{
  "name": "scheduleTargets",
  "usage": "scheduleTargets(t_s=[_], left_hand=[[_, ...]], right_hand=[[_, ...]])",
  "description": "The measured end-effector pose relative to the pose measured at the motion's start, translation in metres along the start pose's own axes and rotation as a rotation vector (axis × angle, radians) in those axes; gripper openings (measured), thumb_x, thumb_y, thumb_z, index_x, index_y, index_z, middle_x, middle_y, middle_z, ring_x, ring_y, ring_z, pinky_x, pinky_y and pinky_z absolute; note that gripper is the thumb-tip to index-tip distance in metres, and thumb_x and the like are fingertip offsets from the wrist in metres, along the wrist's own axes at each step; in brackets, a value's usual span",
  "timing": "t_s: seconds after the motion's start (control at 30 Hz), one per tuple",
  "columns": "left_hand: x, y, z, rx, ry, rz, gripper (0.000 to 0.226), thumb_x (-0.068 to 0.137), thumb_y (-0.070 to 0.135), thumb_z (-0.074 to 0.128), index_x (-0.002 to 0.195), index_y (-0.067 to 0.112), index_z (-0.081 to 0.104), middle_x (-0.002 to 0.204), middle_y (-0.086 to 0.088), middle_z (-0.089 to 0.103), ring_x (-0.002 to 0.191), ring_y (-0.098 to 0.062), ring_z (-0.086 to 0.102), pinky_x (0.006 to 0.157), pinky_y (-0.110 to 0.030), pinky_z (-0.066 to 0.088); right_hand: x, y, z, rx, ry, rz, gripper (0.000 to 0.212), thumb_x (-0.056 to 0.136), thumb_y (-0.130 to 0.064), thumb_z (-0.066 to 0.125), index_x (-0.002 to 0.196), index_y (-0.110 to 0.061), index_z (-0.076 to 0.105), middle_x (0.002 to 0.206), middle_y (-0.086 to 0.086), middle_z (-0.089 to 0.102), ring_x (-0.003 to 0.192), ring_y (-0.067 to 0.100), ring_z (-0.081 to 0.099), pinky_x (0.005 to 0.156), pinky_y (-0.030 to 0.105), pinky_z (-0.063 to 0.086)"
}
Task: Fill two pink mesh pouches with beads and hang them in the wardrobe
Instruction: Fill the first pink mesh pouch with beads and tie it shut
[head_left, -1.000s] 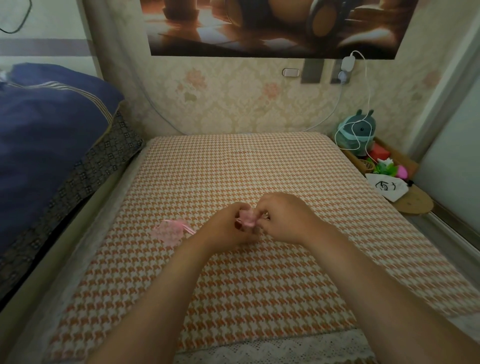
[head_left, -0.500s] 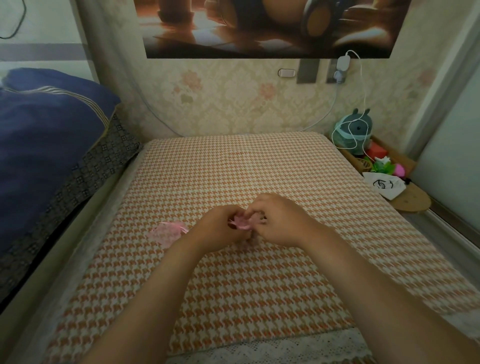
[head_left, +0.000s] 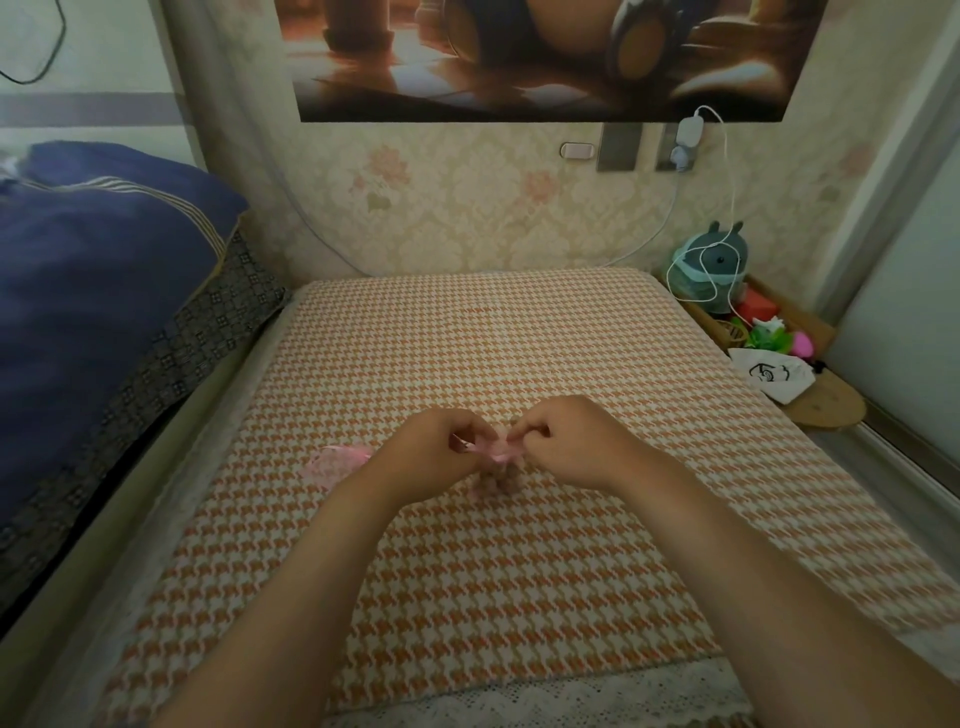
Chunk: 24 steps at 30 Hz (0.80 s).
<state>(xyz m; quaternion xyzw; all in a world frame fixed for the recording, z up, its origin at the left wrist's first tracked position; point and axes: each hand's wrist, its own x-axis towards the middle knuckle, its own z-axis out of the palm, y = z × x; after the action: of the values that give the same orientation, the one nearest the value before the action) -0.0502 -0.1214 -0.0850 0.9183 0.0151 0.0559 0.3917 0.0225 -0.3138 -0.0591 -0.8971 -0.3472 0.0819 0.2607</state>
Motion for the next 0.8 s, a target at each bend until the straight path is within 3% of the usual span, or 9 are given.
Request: scheduleTargets(t_s=[0.07, 0.13, 0.23, 0.33, 0.47, 0.6, 0.7, 0.8], left_hand=[[0.0, 0.005, 0.0, -0.039, 0.014, -0.005, 0.019, 0.082, 0.036, 0.077, 0.1, 0.029, 0.074, 0.087, 0.016, 0.069, 0.078, 0.001, 0.063, 0.071, -0.019, 0.049], [0.004, 0.01, -0.001, -0.121, 0.064, 0.006, 0.012, 0.09, 0.027, 0.068, 0.102, 0.026, 0.073, 0.093, 0.012, 0.072, 0.086, -0.005, 0.067, 0.075, -0.025, 0.053], [0.011, 0.015, -0.001, -0.215, 0.18, -0.067, 0.021, 0.096, 0.011, 0.056, 0.095, 0.027, 0.069, 0.094, 0.008, 0.073, 0.088, -0.014, 0.07, 0.076, -0.033, 0.056], [0.02, 0.011, 0.006, -0.123, 0.188, -0.112, 0.03, 0.097, 0.004, 0.049, 0.093, 0.027, 0.068, 0.094, 0.009, 0.071, 0.086, -0.019, 0.069, 0.073, -0.034, 0.057], [0.032, 0.007, 0.027, 0.075, 0.062, -0.093, 0.025, 0.095, 0.008, 0.056, 0.104, 0.024, 0.074, 0.108, 0.009, 0.069, 0.086, -0.008, 0.062, 0.065, -0.015, 0.047], [0.041, 0.006, 0.046, 0.273, -0.095, -0.063, 0.027, 0.091, 0.019, 0.065, 0.114, 0.028, 0.073, 0.105, 0.008, 0.068, 0.093, -0.013, 0.063, 0.074, -0.021, 0.045], [0.045, 0.004, 0.052, 0.319, -0.067, -0.067, 0.026, 0.087, 0.024, 0.069, 0.113, 0.028, 0.073, 0.103, 0.004, 0.071, 0.089, -0.015, 0.064, 0.076, -0.025, 0.049], [0.045, 0.005, 0.059, 0.202, -0.033, -0.035, 0.021, 0.083, 0.018, 0.07, 0.101, 0.028, 0.065, 0.104, 0.005, 0.067, 0.082, -0.014, 0.061, 0.071, -0.026, 0.049]], right_hand=[[0.001, 0.002, -0.001, 0.005, 0.012, 0.002, 0.027, 0.095, -0.025, 0.057, 0.108, -0.028, 0.081, 0.074, -0.01, 0.073, 0.046, 0.009, 0.052, 0.048, 0.027, 0.045], [0.0, 0.003, -0.007, 0.005, 0.041, 0.012, 0.028, 0.095, -0.021, 0.057, 0.106, -0.028, 0.081, 0.074, -0.018, 0.068, 0.041, 0.003, 0.046, 0.046, 0.021, 0.038], [-0.006, 0.012, -0.013, -0.019, 0.055, 0.024, 0.031, 0.094, -0.016, 0.055, 0.104, -0.028, 0.082, 0.088, -0.014, 0.076, 0.04, 0.004, 0.045, 0.046, 0.023, 0.04], [-0.014, 0.022, -0.018, 0.001, 0.054, 0.046, 0.029, 0.095, -0.015, 0.056, 0.1, -0.029, 0.082, 0.08, -0.008, 0.076, 0.046, 0.011, 0.046, 0.045, 0.028, 0.037], [-0.021, 0.034, -0.026, 0.028, 0.088, 0.054, 0.03, 0.094, -0.015, 0.056, 0.096, -0.03, 0.082, 0.081, -0.009, 0.077, 0.049, 0.014, 0.049, 0.047, 0.031, 0.04], [-0.025, 0.042, -0.028, 0.023, 0.093, 0.075, 0.028, 0.094, -0.017, 0.058, 0.099, -0.03, 0.082, 0.062, -0.013, 0.067, 0.042, 0.008, 0.042, 0.044, 0.026, 0.035], [-0.027, 0.044, -0.028, 0.021, 0.089, 0.066, 0.03, 0.095, -0.018, 0.056, 0.102, -0.03, 0.082, 0.069, -0.013, 0.07, 0.043, 0.008, 0.043, 0.045, 0.027, 0.036], [-0.026, 0.046, -0.026, 0.017, 0.086, 0.058, 0.032, 0.095, -0.017, 0.054, 0.103, -0.031, 0.082, 0.075, -0.007, 0.073, 0.049, 0.013, 0.05, 0.046, 0.029, 0.038]])
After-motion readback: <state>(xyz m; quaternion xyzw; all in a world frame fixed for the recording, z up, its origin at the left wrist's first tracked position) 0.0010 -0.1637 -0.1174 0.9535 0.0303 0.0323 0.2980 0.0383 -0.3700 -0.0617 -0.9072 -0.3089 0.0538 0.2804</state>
